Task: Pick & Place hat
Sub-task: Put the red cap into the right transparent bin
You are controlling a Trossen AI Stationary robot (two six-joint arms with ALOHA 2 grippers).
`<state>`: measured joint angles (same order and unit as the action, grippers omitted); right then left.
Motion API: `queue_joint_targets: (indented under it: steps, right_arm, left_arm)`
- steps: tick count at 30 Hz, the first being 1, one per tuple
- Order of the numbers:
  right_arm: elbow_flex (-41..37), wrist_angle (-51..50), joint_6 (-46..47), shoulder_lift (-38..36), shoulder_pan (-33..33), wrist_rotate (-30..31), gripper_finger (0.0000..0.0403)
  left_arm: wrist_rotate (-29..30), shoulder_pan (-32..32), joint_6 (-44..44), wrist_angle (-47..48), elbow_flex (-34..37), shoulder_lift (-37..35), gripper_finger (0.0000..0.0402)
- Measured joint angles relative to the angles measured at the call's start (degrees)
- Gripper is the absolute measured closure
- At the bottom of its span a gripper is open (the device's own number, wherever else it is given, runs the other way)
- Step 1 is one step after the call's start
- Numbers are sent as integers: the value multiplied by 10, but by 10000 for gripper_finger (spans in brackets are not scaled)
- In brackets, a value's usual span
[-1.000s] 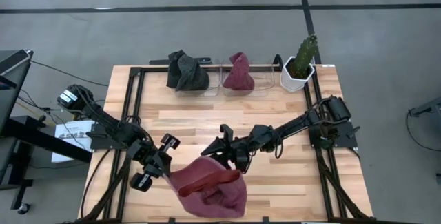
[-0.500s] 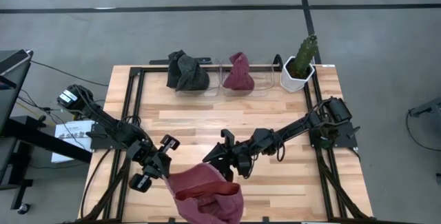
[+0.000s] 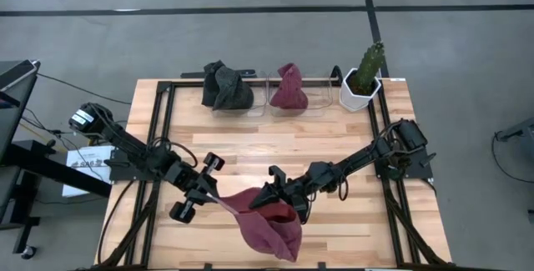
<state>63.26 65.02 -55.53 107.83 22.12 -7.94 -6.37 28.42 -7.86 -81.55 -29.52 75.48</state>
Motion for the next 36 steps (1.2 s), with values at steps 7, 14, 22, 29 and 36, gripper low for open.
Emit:
queue_joint_targets:
  steps: [7,14,22,29,36]
  right_arm:
    - [0,-7,0,0,-4,25,290]
    - [0,-7,6,0,-17,27,350]
    - [0,-24,75,-19,-35,23,393]
    - [0,-143,187,-93,-47,18,398]
    - [0,-221,239,-138,-60,13,399]
  left_arm:
    - [-8,0,-4,-8,0,0,384]
    - [-11,-2,-33,-12,0,0,384]
    - [-9,-6,-40,-19,0,-4,377]
    - [-2,-21,-40,21,-1,-34,348]
    - [-50,-69,-14,179,-1,-96,302]
